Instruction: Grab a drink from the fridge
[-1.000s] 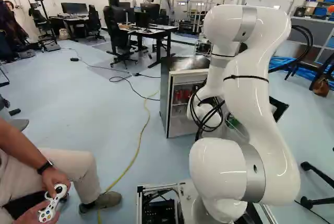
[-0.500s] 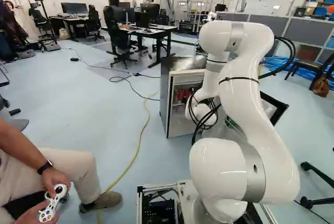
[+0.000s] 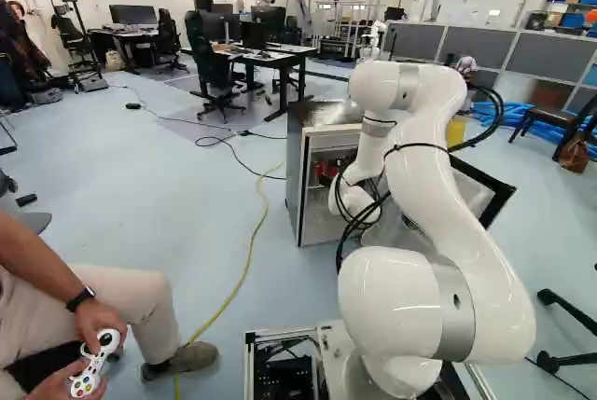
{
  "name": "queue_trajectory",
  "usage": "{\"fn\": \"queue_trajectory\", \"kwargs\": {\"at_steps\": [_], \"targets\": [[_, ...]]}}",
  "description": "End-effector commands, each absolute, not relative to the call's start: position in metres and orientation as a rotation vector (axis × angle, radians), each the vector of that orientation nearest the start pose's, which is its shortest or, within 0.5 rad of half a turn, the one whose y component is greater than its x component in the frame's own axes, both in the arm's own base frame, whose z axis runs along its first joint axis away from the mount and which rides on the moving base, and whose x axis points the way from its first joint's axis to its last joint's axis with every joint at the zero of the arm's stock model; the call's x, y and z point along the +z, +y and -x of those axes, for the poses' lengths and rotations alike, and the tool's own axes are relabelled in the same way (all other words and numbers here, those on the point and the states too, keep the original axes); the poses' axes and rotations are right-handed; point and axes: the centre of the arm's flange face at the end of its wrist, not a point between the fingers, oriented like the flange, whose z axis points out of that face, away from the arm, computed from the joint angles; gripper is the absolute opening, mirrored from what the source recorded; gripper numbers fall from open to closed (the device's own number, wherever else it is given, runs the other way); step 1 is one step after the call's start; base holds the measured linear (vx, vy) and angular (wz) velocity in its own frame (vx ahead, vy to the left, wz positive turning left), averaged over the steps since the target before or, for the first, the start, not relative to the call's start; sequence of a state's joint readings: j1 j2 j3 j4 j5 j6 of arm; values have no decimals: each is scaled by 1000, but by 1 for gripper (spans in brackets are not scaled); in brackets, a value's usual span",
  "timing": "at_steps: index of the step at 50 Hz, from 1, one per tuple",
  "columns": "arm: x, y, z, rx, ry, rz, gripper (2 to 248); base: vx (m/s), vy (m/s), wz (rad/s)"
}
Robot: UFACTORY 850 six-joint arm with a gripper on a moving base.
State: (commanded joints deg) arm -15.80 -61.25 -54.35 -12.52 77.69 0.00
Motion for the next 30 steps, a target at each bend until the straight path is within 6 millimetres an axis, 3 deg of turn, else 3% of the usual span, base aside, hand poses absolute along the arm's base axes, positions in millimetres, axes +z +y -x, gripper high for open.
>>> {"fn": "queue_trajectory", "kwargs": {"at_steps": [30], "targets": [[60,-133,-553,-1857,41,2538,247,0,0,0]]}}
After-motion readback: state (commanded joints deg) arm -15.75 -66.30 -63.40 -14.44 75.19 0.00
